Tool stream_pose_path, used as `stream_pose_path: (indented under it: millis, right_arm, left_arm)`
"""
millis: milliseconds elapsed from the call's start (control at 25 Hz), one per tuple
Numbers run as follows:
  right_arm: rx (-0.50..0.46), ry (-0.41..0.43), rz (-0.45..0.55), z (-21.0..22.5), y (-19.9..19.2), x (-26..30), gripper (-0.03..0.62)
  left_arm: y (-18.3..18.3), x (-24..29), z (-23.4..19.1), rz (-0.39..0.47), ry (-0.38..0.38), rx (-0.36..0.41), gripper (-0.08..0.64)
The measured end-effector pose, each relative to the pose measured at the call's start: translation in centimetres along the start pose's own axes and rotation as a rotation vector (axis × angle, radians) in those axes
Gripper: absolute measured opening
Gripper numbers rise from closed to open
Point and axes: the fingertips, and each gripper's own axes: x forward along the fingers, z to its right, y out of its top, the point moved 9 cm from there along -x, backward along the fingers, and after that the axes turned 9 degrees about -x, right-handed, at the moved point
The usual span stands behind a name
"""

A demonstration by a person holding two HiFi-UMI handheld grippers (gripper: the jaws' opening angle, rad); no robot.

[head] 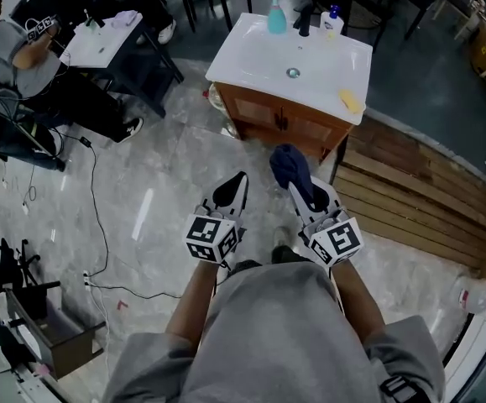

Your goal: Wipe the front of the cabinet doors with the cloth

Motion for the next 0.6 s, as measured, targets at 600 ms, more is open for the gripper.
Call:
stream_pose_path:
  millis: [600]
  right_arm:
    - [0.084,0.008,-0.06,2.9,-3.0,7.3,0.058]
  left_arm:
    - [0.6,4.9,-6.5,-0.048,0.06,-0.002,0.011]
